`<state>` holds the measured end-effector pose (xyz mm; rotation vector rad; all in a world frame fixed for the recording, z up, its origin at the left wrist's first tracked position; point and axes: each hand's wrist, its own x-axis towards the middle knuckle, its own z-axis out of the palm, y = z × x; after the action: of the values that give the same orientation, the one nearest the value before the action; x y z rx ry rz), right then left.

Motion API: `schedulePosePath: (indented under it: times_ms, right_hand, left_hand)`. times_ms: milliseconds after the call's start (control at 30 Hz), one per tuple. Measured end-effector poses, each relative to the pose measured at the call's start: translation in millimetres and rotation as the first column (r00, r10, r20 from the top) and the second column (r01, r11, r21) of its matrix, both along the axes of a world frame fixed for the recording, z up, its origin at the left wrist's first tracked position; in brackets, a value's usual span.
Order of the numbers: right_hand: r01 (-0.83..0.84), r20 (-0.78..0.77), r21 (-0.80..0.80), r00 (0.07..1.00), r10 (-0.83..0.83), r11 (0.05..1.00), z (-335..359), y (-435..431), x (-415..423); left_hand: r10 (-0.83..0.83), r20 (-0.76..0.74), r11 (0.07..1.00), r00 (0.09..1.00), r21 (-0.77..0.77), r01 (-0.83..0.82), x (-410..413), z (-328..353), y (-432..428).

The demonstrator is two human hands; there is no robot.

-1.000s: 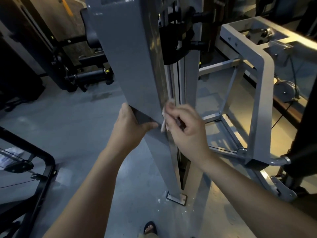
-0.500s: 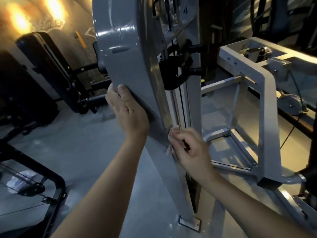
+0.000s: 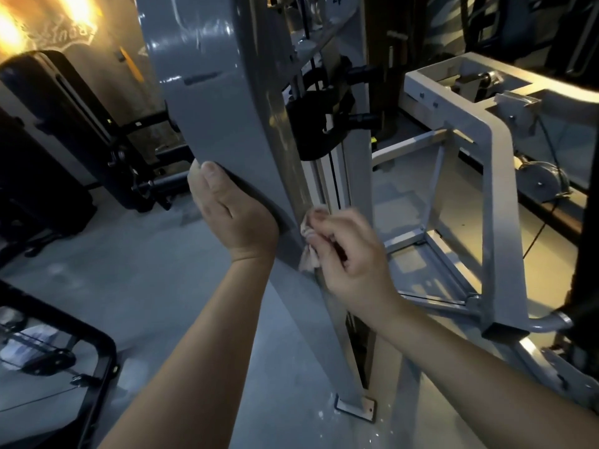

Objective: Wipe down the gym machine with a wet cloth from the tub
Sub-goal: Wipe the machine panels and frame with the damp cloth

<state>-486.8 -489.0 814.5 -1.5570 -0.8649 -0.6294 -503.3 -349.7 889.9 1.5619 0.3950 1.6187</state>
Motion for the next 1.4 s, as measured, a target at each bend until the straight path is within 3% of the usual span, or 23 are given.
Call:
schedulePosePath:
  times_ms: [233, 333, 467, 567, 667, 867, 967, 1100, 1300, 1400]
  right_hand:
    - [0.025, -0.19, -0.129, 0.981, -0.049, 0.991, -27.3, 8.1, -5.1]
    - [0.038, -0.387, -0.03, 0.921, -0.047, 0.999, -0.2, 22.7, 1.0]
    - [0.07, -0.446, 0.092, 0.895, -0.021, 0.993, 25.3, 29.2, -4.3]
    - [-0.069, -0.431, 0.072, 0.897, 0.093, 0.995, 7.7, 19.3, -22.9]
    - [-0.006, -0.414, -0.03, 0.91, -0.007, 1.0, -0.7, 12.5, -27.3]
    - [-0.076, -0.519, -0.081, 0.854, 0.024, 0.994, 6.8, 9.4, -37.7]
    - [-0.058, -0.472, -0.09, 0.882, 0.008, 0.994, 19.2, 15.7, -34.1]
    - [-0.118, -0.356, -0.004, 0.928, 0.109, 0.993, 39.6, 22.0, -14.9]
    - [-0.151, -0.408, -0.157, 0.91, 0.075, 0.976, 2.6, 9.6, -22.4]
    - [-0.127, -0.265, -0.061, 0.958, 0.107, 0.99, 44.9, 17.7, -5.1]
  left_hand:
    - [0.003, -0.03, 1.0, 1.0, 0.022, -0.002, -1.1, 3.3, 7.9]
    - [-0.004, -0.067, 1.0, 0.998, 0.016, 0.005, -1.1, 1.8, 13.6]
    - [-0.021, -0.079, 0.999, 0.997, 0.048, 0.024, -5.3, 5.6, 11.9]
    - [-0.047, -0.063, 0.997, 0.997, 0.05, 0.051, -4.8, 6.9, 13.6]
    - [-0.061, -0.051, 0.997, 0.997, 0.043, 0.063, -2.1, 6.9, 13.8]
    - [-0.065, -0.092, 0.997, 0.994, 0.036, 0.069, -5.7, 8.7, 10.7]
    - [-0.034, -0.073, 0.998, 0.997, 0.043, 0.037, -7.2, 10.9, 9.5]
    - [-0.019, -0.072, 1.0, 0.997, 0.005, 0.02, -4.0, 8.0, 9.7]
    - [0.017, -0.078, 0.999, 0.997, -0.034, -0.02, -2.6, 5.5, 5.5]
    - [0.03, -0.077, 0.998, 0.997, -0.047, -0.034, 0.3, 2.8, 8.2]
